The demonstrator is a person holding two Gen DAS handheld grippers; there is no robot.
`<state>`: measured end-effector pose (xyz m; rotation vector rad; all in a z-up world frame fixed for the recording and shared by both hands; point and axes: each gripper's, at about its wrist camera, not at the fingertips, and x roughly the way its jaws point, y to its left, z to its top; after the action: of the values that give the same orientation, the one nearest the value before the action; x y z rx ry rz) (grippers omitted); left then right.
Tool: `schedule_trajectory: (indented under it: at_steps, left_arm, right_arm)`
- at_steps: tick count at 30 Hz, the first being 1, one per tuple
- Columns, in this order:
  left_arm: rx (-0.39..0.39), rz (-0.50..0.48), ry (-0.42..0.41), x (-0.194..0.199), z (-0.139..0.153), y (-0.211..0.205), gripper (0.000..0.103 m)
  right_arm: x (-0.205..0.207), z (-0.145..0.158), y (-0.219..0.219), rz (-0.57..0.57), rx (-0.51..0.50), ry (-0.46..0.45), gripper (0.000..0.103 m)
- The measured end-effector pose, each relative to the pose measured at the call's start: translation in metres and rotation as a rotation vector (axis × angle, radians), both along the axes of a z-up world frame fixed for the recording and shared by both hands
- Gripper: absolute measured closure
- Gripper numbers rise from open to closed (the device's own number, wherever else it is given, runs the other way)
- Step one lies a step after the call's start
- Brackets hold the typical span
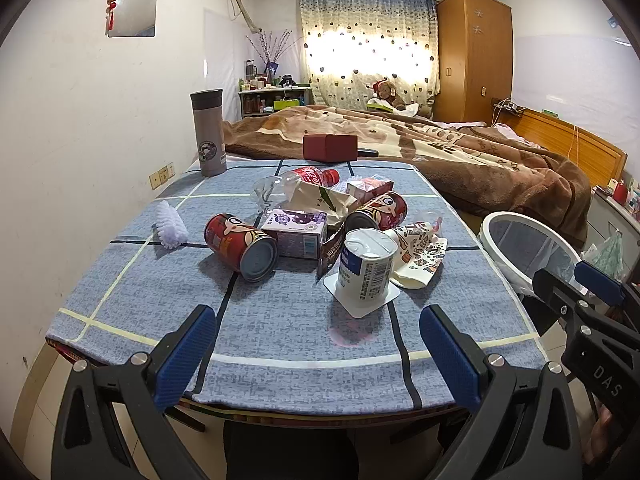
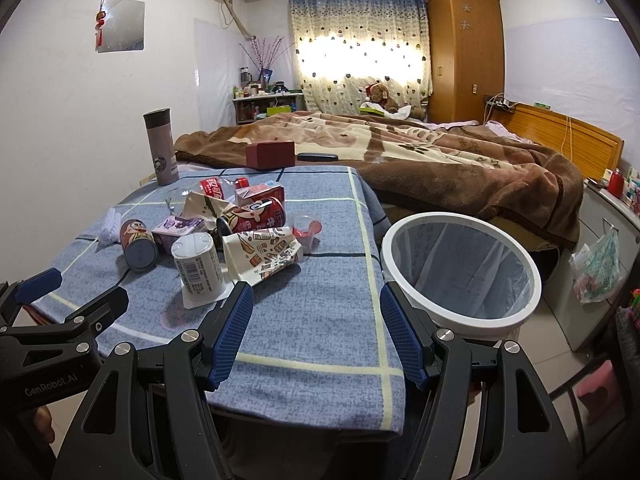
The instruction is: Collect trash
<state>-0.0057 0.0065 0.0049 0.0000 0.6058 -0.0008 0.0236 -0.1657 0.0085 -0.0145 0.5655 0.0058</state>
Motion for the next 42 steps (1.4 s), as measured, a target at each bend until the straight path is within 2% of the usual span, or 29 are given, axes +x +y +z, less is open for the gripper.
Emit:
schedule_trajectory:
  at_steps: [15, 19, 23, 29, 37, 40, 42]
  left_arm:
    - [-0.015, 0.010, 0.019, 0.006, -0.004, 0.010, 0.000]
    - [-0.030, 0.046, 0.051, 0.016, -0.012, 0.032, 0.000]
    - [-0.066, 0.083, 0.090, 0.032, -0.020, 0.066, 0.000]
    - [-0.063, 0.157, 0.117, 0.054, -0.023, 0.111, 0.000]
    - [-0.124, 0.213, 0.142, 0.099, -0.025, 0.163, 0.000]
    - [-0.180, 0.251, 0.180, 0.126, -0.032, 0.185, 0.000]
    - [-0.177, 0.269, 0.186, 0.142, -0.034, 0.193, 0.000]
  right_arm:
    - [0.002, -0.001, -0.001, 0.008, 0.012, 0.002, 0.035]
    - [0.015, -0.012, 0.003, 0.041, 0.040, 0.030, 0.035]
    - [0.027, -0.021, 0.015, 0.123, 0.092, 0.037, 0.035]
    - [0.050, -0.032, 0.041, 0.222, 0.149, 0.086, 0.035]
    - [0.072, -0.039, 0.075, 0.288, 0.082, 0.117, 0.035]
    - [0.080, -0.042, 0.080, 0.275, 0.059, 0.136, 0.035]
    - [0.085, -0.043, 0.081, 0.261, 0.063, 0.152, 0.035]
